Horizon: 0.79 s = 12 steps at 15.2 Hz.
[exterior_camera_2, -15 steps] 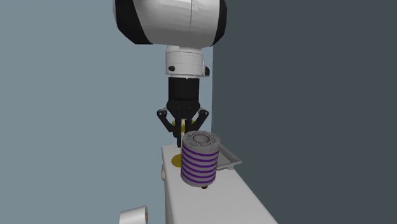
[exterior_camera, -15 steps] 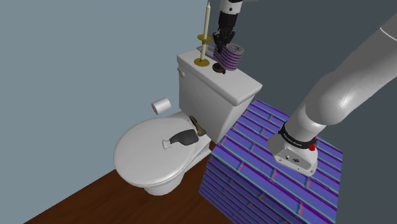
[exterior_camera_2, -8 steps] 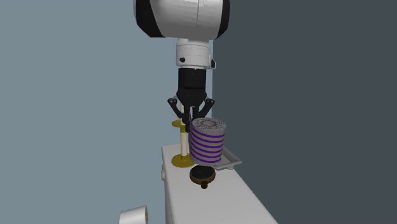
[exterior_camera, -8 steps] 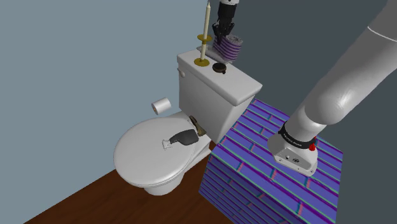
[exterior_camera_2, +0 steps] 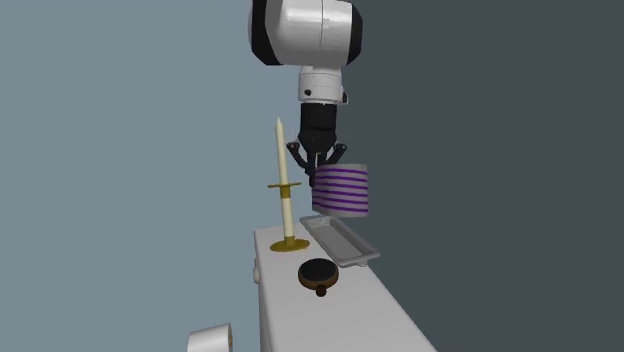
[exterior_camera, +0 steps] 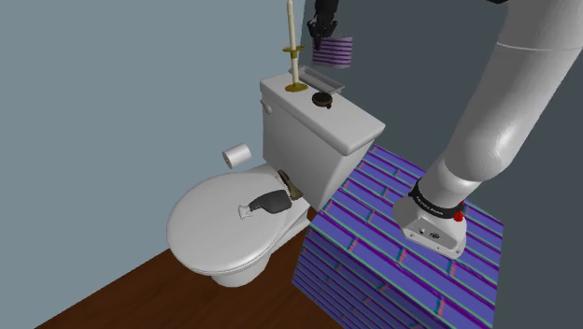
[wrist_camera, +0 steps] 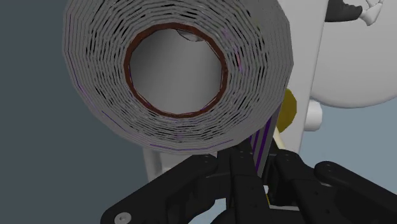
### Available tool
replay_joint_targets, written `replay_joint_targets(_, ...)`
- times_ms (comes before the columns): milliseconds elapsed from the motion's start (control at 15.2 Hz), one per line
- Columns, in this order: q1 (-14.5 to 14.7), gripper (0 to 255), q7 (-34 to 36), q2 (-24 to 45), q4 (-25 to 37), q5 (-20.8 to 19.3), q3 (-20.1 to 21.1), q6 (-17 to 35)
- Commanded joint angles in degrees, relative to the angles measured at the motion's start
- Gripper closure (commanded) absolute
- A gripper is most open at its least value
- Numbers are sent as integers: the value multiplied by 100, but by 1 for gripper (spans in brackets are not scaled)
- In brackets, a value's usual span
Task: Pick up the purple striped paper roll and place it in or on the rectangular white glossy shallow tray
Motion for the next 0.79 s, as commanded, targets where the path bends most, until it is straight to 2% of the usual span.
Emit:
replay_joint_targets(0, -145, 255, -167, 514, 765, 108, -41, -272)
replay_joint_targets(198, -414, 255, -356, 1361, 2088, 275, -64, -776)
replay_joint_targets(726, -387, 255, -399, 1394, 1522, 292, -43, -180)
